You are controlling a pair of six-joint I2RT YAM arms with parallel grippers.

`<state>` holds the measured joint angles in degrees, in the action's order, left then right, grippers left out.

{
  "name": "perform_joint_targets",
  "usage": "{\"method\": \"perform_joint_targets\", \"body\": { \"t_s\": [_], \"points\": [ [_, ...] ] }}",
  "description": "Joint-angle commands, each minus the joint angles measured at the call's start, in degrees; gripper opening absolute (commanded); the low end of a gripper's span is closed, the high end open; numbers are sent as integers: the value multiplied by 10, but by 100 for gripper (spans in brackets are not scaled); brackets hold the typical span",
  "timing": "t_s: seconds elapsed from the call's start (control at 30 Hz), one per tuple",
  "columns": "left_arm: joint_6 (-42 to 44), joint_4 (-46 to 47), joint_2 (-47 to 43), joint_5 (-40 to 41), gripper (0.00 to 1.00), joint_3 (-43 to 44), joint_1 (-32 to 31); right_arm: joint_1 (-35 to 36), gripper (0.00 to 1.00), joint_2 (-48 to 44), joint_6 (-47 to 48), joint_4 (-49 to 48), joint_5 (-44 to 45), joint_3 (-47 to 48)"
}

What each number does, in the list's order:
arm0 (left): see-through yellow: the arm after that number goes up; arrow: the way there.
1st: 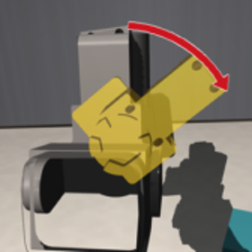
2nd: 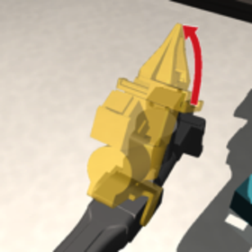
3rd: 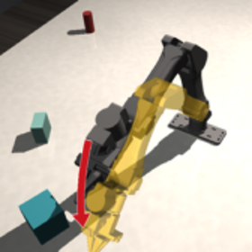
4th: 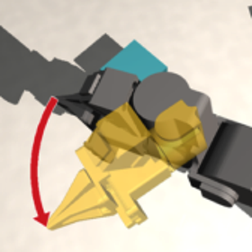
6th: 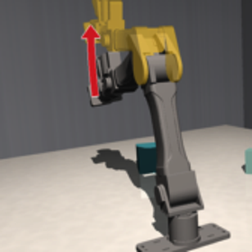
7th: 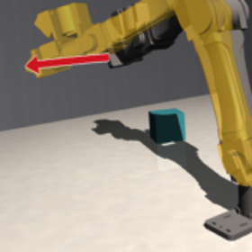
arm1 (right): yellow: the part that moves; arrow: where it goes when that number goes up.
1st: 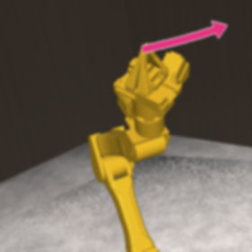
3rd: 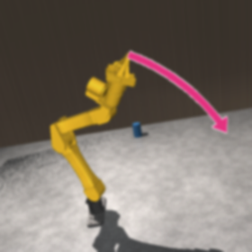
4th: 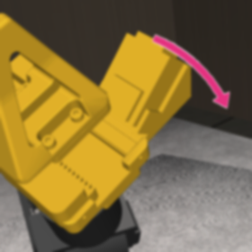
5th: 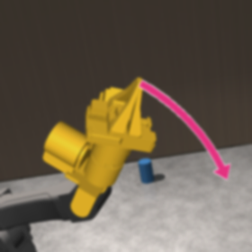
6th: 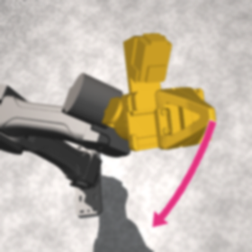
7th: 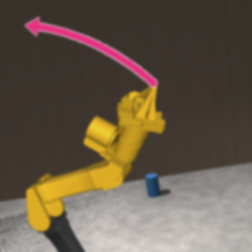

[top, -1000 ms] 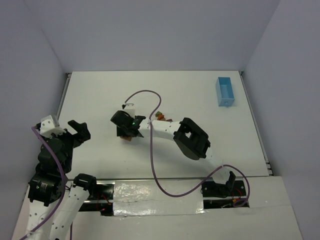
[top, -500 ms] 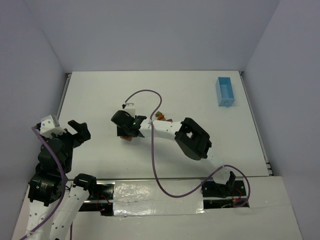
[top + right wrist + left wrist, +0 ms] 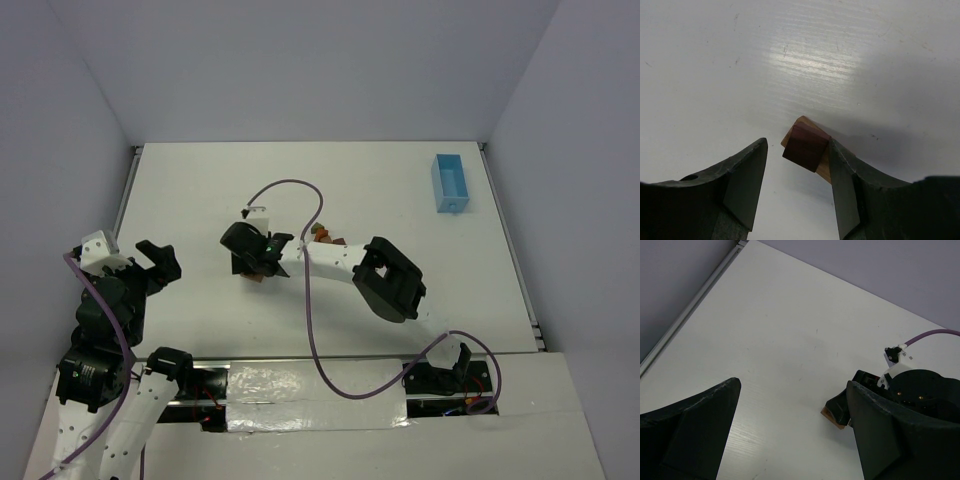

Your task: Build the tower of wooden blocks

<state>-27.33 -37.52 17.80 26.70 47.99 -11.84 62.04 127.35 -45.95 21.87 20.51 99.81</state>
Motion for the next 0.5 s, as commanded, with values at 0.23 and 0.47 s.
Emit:
{"method": "perform_joint_targets", "body": {
  "t_s": [0.23, 0.47],
  "points": [
    [3, 20, 0, -4, 99, 4, -2, 18, 59, -57, -35, 6, 41, -25],
    [2, 19, 0, -2, 99, 4, -2, 31, 59, -56, -53, 12, 52, -26]
  ]
}}
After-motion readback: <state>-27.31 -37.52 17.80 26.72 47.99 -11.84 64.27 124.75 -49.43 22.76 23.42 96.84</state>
